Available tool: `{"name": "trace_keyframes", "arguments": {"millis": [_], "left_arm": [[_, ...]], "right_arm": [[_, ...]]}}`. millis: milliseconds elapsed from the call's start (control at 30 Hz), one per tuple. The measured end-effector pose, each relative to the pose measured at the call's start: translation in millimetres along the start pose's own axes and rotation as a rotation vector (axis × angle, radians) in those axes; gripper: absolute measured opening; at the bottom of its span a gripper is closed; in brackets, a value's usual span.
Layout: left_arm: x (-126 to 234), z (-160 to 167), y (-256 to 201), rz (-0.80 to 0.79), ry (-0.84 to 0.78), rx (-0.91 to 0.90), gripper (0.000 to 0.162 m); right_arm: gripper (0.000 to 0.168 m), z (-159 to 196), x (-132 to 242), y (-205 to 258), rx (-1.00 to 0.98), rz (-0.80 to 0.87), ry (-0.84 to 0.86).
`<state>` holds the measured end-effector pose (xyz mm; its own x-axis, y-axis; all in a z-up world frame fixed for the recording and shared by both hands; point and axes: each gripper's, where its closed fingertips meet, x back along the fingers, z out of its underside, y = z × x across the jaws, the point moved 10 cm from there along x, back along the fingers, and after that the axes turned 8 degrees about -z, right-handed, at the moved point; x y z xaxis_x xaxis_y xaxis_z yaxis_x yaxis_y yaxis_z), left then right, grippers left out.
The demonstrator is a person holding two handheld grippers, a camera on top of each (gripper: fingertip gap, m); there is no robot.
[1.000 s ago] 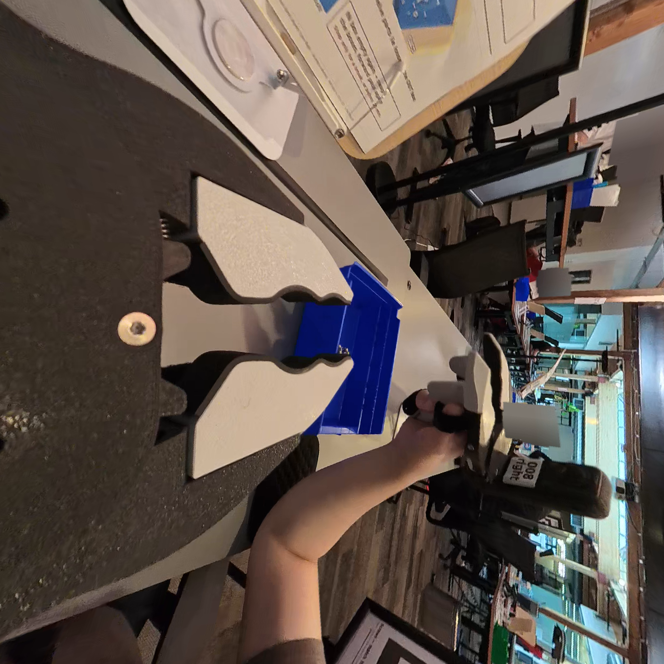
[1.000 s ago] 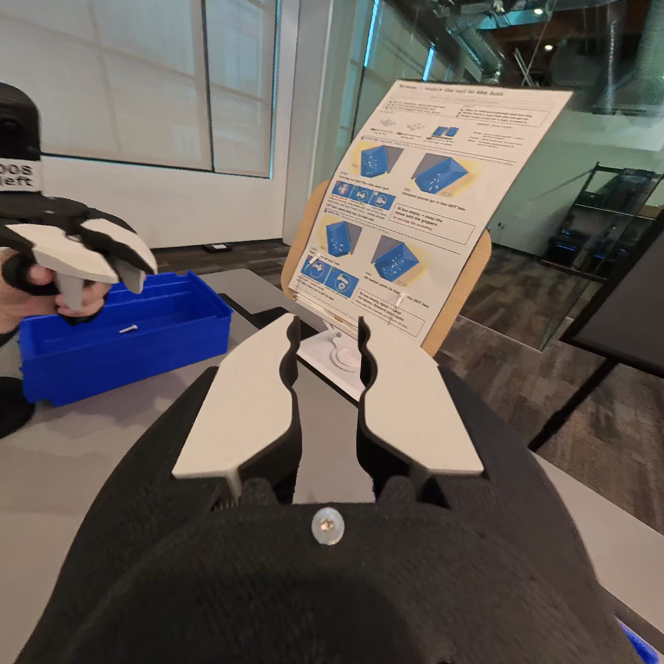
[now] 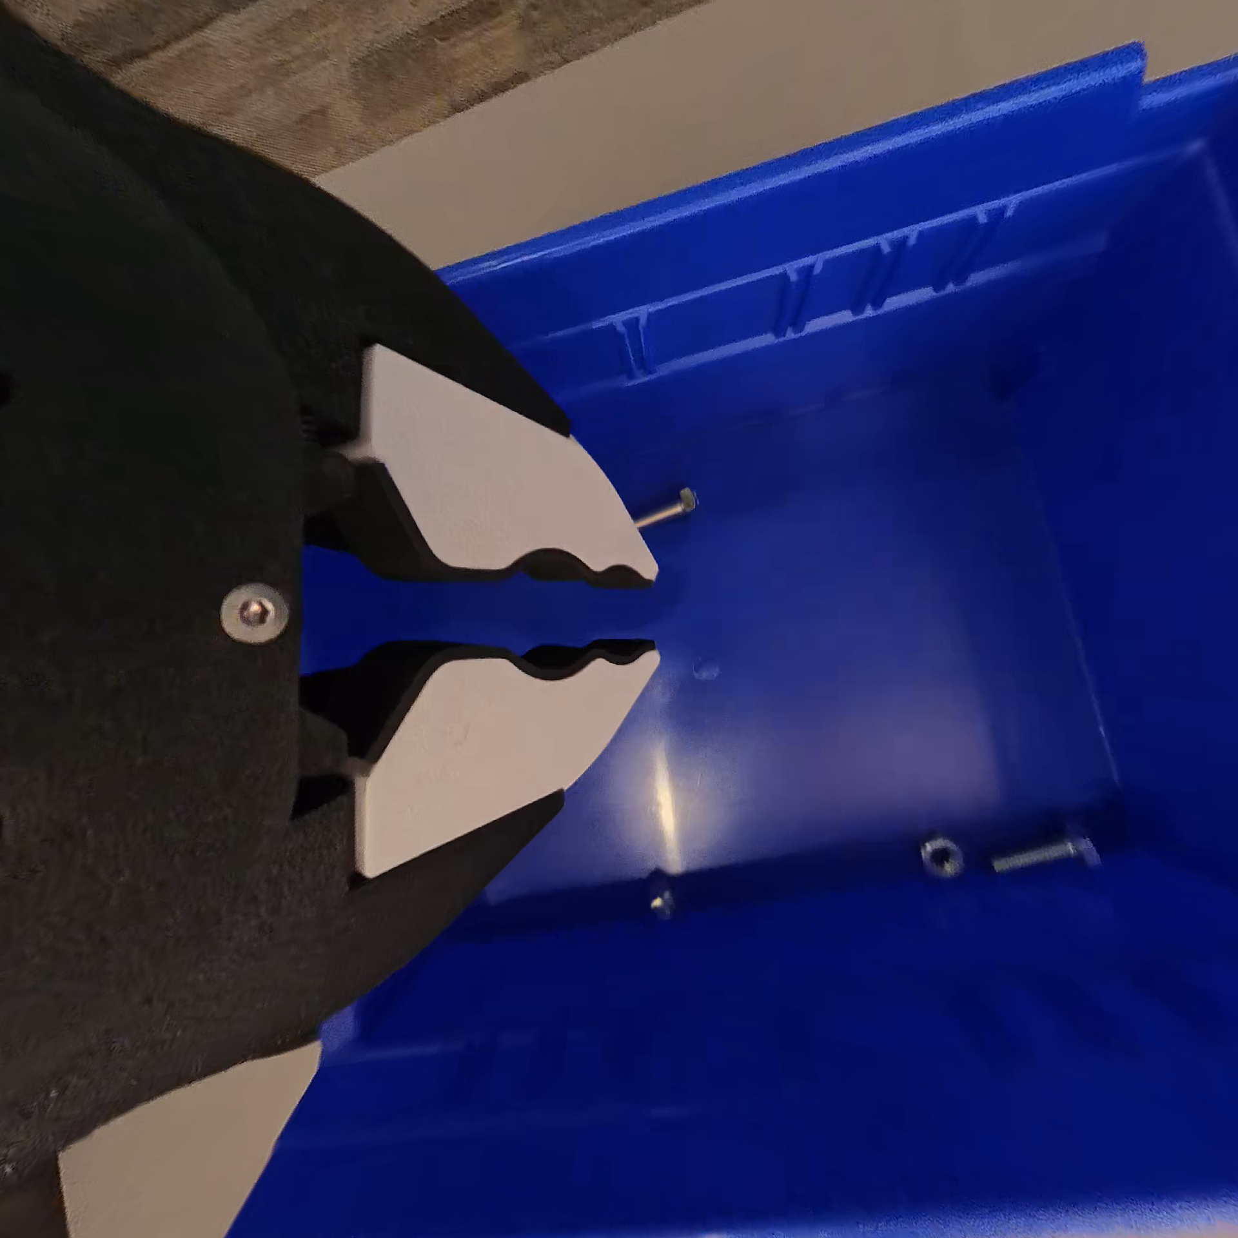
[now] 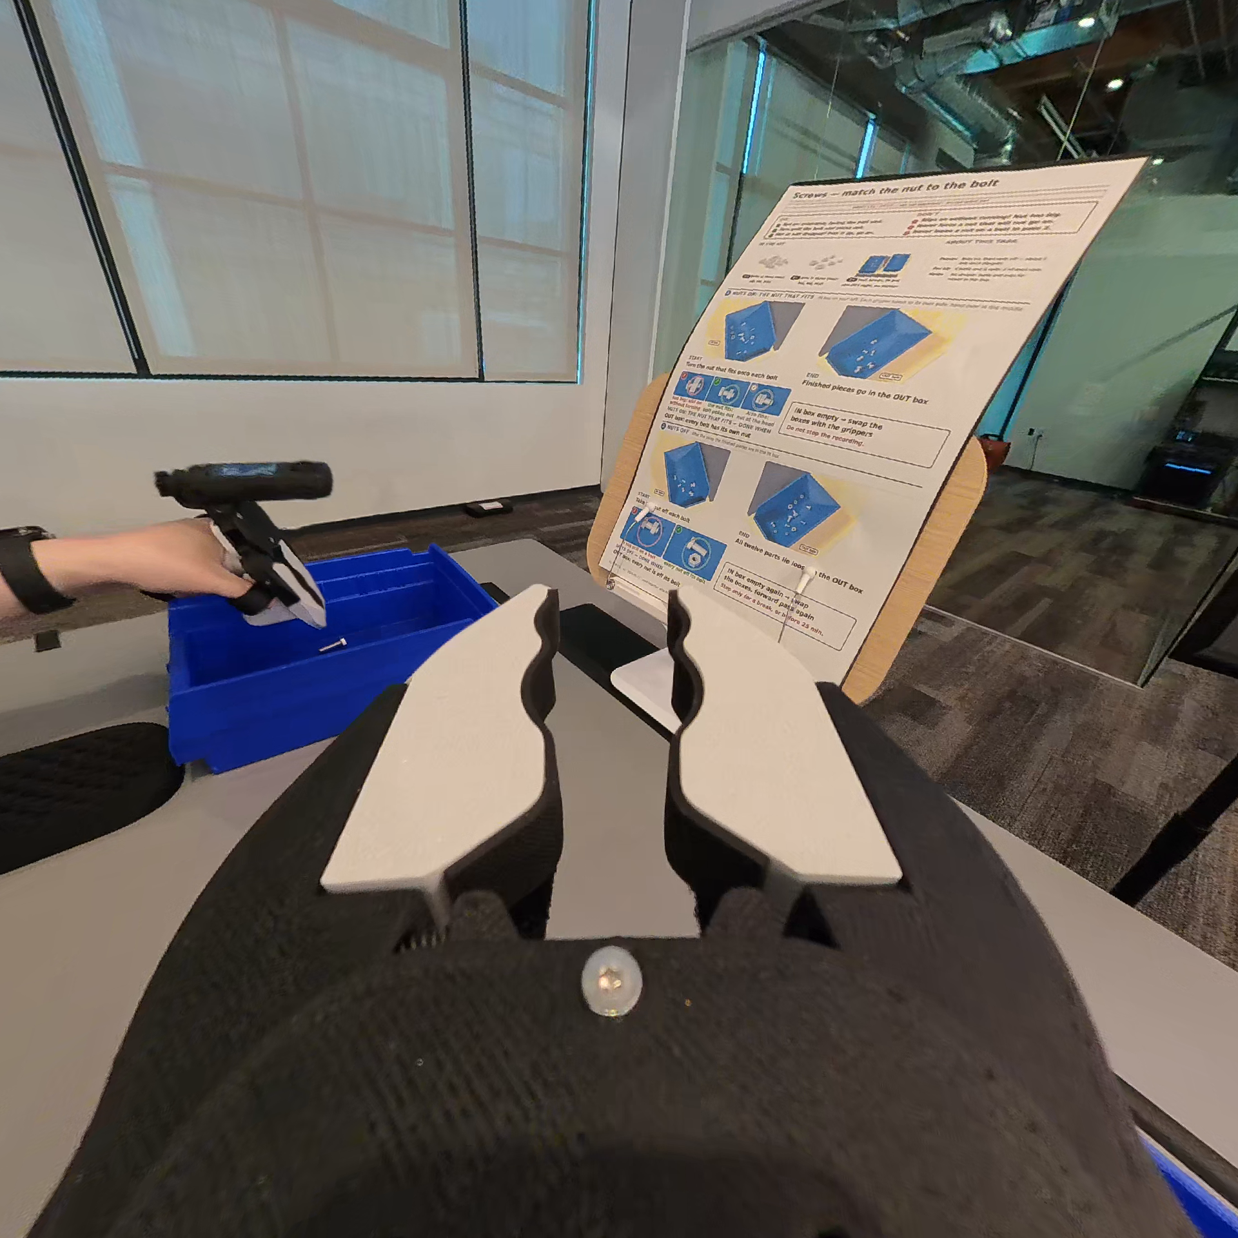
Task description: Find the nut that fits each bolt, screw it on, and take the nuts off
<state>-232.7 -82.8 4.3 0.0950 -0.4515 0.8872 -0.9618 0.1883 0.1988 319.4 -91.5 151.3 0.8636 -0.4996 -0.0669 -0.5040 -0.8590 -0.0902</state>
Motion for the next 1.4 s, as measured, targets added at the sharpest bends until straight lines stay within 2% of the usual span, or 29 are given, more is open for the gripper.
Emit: {"name": "trace_keyframes", "arguments": {"millis": [133, 300, 467, 800, 1067, 1233, 1400], "left_arm": [[-21, -1, 7, 0.014, 0.149, 0.053, 0.022], [-39, 2, 18, -0.058, 0.2, 0.105, 0.03], [-51, 4, 23, -0.058, 0.206, 0.158, 0.024], [-62, -3, 18, -0.143, 0.25, 0.116, 0.022], [-67, -2, 19, -0.1, 0.243, 0.16, 0.019], [-68, 1, 21, -0.014, 0.23, 0.225, 0.008], [-67, 0, 19, -0.015, 0.225, 0.184, 0.008]], "right_arm": [[0.032, -1, 3, -1, -0.006, -0.004, -0.005], [0.032, -3, 5, -1, -0.003, -0.026, 0.004], [0.032, -6, 7, 1, 0.001, -0.043, -0.005], [0.032, -9, 11, 1, 0.016, -0.037, 0.007], [0.032, -12, 21, -1, 0.015, -0.034, -0.012], [0.032, -11, 23, -5, -0.001, -0.032, -0.012], [0.032, -9, 22, -6, -0.002, -0.032, -0.002]]}}
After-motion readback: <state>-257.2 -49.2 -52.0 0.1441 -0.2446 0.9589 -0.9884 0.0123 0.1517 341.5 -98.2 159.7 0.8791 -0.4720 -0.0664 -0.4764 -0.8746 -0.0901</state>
